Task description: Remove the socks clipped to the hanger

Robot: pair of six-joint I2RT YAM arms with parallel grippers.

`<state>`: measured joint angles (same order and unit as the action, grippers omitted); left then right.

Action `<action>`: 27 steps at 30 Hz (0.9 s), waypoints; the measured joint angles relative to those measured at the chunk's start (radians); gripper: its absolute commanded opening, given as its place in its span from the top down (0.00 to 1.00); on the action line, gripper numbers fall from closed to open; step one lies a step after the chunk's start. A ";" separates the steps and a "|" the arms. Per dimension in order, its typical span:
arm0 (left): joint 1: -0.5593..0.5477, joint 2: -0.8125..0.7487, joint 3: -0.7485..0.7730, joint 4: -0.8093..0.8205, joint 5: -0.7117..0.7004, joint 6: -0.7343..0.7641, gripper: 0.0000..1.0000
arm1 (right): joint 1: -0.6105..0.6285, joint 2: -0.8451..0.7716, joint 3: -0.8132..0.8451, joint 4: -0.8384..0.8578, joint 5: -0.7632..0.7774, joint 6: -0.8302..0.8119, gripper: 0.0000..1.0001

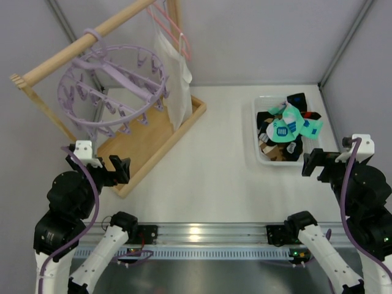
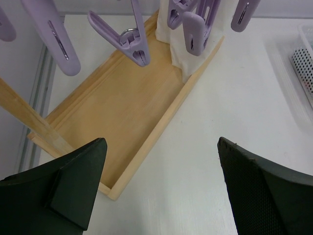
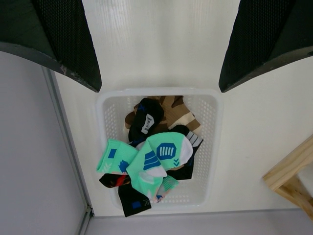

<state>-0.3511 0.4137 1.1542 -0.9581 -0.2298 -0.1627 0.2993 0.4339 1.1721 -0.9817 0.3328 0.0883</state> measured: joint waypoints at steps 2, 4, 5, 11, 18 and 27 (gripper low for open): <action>-0.001 0.006 0.000 0.000 0.001 -0.002 0.02 | 0.000 -0.003 -0.006 0.000 0.003 0.000 0.00; -0.001 0.006 0.000 0.000 0.001 -0.003 0.02 | 0.000 -0.005 -0.013 0.000 0.006 0.000 0.01; -0.001 0.006 0.000 0.000 0.000 -0.004 0.02 | 0.000 -0.006 -0.016 -0.001 0.006 -0.001 0.01; -0.001 0.005 0.000 0.001 0.000 -0.008 0.02 | 0.000 -0.011 -0.041 0.008 0.006 -0.001 0.01; -0.002 -0.017 -0.002 0.014 -0.008 -0.011 0.02 | 0.000 -0.005 -0.049 0.014 0.005 0.000 0.00; -0.002 -0.021 -0.003 0.015 -0.027 -0.011 0.02 | 0.000 0.000 -0.054 0.020 0.002 0.000 0.01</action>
<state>-0.3527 0.3923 1.1515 -0.9428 -0.2565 -0.1734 0.2993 0.4343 1.1183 -0.9619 0.3351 0.0887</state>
